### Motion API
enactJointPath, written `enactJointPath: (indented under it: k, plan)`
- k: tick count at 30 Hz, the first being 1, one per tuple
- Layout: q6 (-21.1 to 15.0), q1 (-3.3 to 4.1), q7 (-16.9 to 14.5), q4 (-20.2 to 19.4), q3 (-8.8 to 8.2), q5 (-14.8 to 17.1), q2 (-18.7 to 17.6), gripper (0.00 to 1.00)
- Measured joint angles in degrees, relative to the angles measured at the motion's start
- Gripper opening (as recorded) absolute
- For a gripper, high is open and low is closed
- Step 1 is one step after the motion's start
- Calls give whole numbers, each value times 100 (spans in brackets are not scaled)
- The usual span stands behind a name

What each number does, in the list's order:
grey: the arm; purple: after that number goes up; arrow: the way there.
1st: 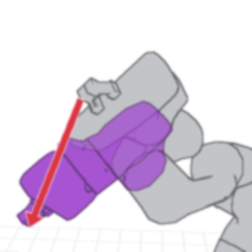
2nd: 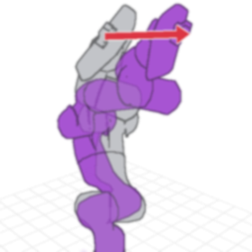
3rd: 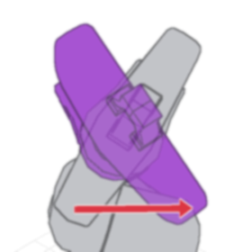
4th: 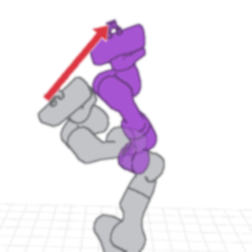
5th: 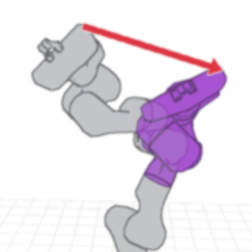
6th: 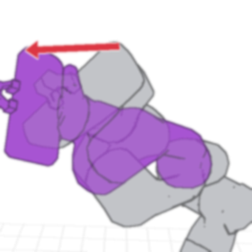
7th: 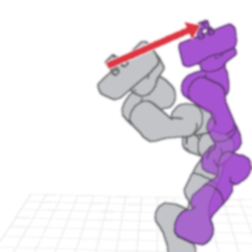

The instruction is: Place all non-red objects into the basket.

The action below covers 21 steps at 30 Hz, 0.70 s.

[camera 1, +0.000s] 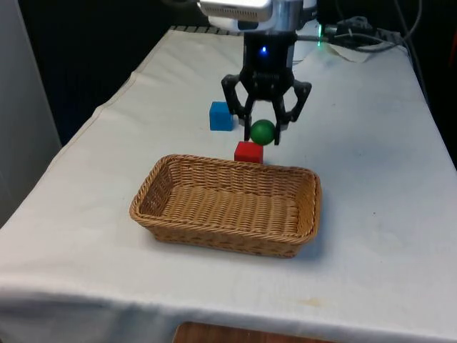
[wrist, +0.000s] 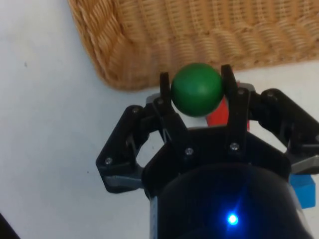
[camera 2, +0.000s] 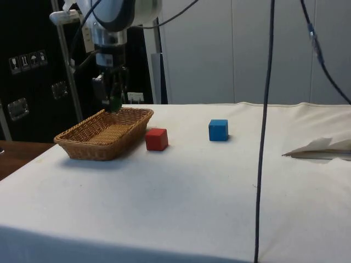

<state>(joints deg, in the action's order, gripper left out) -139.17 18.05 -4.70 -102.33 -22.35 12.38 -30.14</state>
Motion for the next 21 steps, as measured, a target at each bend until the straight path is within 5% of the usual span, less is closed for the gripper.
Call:
enactJointPath:
  k: [16, 21]
  plan:
    - [0, -34, 11, 1226, 6, 516, -1215, 0]
    - [0, -97, 0, 1696, 6, 819, -1725, 0]
